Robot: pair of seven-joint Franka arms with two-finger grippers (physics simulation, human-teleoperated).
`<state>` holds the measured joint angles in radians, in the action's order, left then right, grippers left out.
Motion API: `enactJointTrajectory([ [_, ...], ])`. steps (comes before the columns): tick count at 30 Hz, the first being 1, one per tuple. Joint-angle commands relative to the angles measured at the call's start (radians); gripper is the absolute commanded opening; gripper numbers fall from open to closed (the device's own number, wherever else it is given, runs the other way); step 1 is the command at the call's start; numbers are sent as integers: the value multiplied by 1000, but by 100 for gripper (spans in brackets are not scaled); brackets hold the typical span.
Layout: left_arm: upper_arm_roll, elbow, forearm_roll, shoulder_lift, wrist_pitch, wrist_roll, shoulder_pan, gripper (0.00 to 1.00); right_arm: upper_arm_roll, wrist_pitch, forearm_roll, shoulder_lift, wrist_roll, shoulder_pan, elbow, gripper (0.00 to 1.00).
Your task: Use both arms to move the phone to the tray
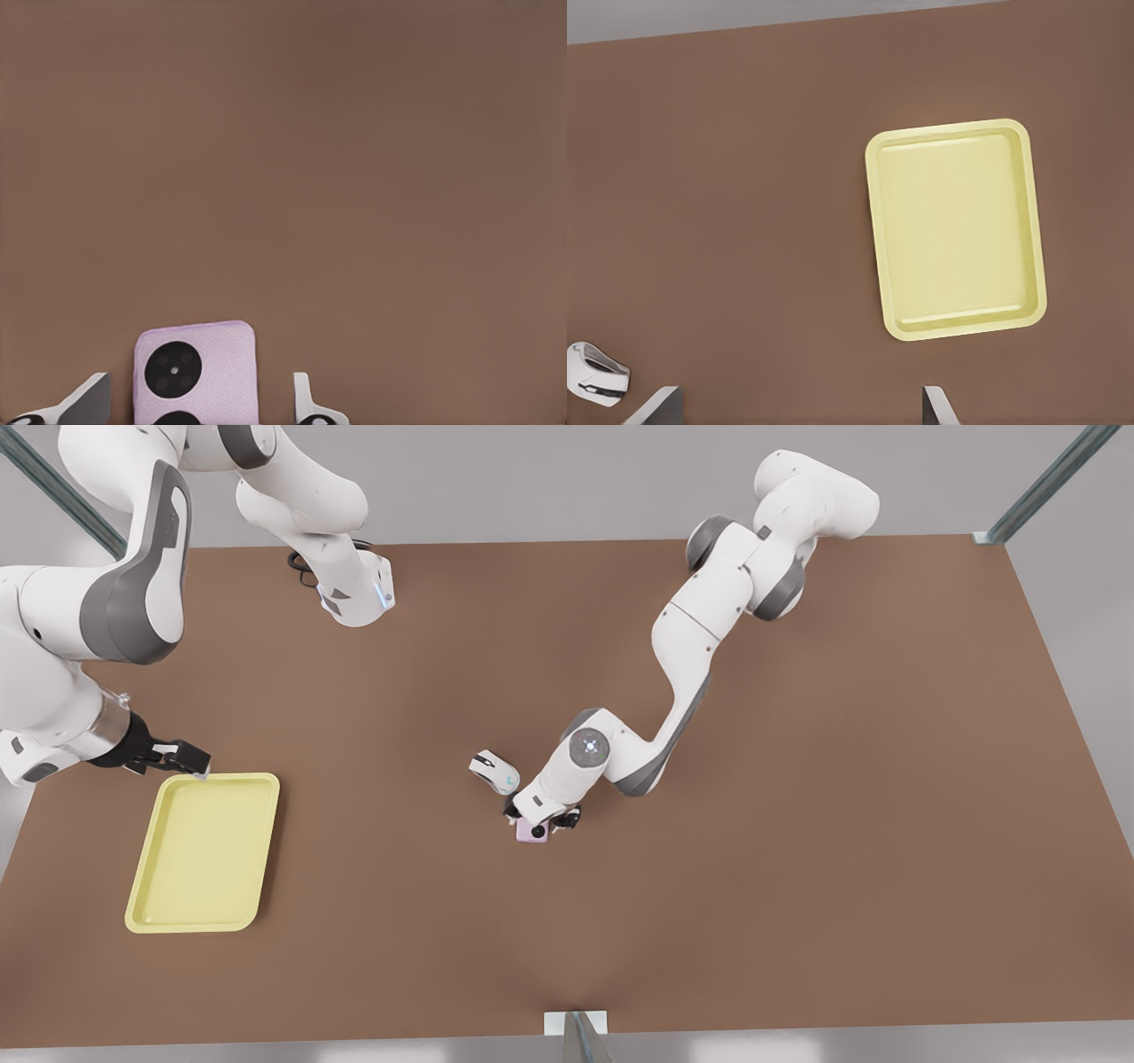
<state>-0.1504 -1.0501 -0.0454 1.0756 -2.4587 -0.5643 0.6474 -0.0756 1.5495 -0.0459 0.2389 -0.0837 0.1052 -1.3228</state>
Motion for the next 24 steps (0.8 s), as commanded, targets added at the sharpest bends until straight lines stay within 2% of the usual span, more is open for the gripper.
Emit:
enactJointTrajectory([
  [1, 11, 1, 2, -51, 177, -140, -20, 100, 0, -2, 1, -1, -1, -1, 0, 100],
  [5, 15, -51, -5, -325, 728, 105, -245, 100, -1, -2, 1, -6, -1, -2, 0, 100],
  [7, 57, -77, -13, -420, 837, 269, -322, 100, 0, -9, -3, -9, 7, 4, 50, 100],
  [9, 55, -70, -157, -489, 1041, 311, -505, 100, 5, -37, 1, -20, 2, 5, 60, 100],
  [10, 72, -68, -212, -580, 1167, 313, -508, 100, 2, -40, -2, -21, 2, -1, 62, 100],
  [14, 77, -74, -126, -619, 1090, 313, -497, 100, -36, -121, 37, -7, 15, -9, 60, 100],
  [16, 77, -77, -126, -617, 1087, 313, -497, 100, -70, -109, 30, 48, 2, -145, 50, 100],
  [18, 77, -77, -126, -617, 1087, 310, -494, 100, -70, -32, 34, 89, -8, -277, 50, 100],
  [23, 75, -77, -125, -617, 1087, 300, -483, 100, -69, 182, 101, 252, -384, -504, 63, 100],
  [24, 75, -77, -125, -617, 1087, 300, -483, 100, -50, 242, 133, 305, -531, -561, 108, 100],
])
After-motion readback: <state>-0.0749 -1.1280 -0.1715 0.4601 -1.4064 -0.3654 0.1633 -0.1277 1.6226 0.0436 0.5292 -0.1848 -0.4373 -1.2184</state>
